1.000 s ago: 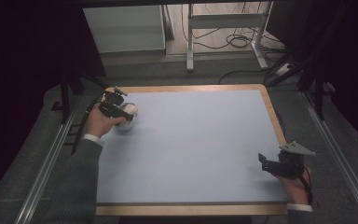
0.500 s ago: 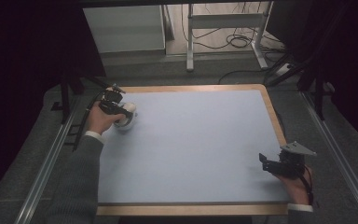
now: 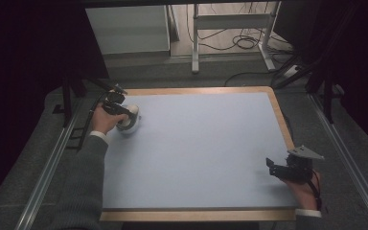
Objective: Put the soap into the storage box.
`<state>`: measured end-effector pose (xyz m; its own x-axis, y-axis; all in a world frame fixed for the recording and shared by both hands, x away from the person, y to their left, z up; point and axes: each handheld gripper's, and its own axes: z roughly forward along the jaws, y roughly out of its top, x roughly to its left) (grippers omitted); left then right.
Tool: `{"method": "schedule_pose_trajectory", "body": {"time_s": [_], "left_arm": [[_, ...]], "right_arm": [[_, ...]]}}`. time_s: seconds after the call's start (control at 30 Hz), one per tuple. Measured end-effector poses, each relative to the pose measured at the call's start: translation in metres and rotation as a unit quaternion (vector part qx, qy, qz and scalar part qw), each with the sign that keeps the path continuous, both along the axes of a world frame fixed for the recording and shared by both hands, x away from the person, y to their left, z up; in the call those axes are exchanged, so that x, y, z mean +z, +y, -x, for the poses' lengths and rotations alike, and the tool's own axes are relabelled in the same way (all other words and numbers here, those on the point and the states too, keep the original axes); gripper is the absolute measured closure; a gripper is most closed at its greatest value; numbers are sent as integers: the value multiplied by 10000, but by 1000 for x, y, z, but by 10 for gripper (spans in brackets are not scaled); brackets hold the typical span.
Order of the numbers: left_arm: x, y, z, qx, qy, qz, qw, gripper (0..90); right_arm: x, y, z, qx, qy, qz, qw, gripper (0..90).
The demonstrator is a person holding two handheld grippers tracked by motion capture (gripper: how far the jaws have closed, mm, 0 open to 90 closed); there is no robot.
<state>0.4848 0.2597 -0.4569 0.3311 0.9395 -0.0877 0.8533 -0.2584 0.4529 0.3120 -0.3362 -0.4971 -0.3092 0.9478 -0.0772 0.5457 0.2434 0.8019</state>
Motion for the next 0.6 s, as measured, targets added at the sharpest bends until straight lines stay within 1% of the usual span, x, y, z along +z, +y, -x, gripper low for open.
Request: {"method": "schedule_pose_trajectory", "body": {"time_s": [0.13, 0.23, 0.3, 0.37, 0.47, 0.6], "left_arm": [[-5, 1, -4, 114, 3, -7, 9999, 496], [-7, -1, -5, 106, 33, -18, 9999, 496], [-9, -2, -6, 165, 29, -29, 9999, 495], [-11, -3, -7, 152, 89, -98, 9998, 495], [-15, -5, -7, 146, 113, -141, 9997, 495], [-18, -7, -7, 174, 94, -110, 9997, 486]], "right_arm": [[0, 0, 0, -4, -4, -7, 10000, 80], [0, -2, 0, -14, -4, -9, 10000, 80], [0, -2, 0, -14, 3, -12, 10000, 79], [0, -1, 0, -7, 3, 3, 10000, 80], [0, -1, 0, 4, -1, -2, 10000, 79], [0, -1, 0, -3, -5, 0, 10000, 80]]}}
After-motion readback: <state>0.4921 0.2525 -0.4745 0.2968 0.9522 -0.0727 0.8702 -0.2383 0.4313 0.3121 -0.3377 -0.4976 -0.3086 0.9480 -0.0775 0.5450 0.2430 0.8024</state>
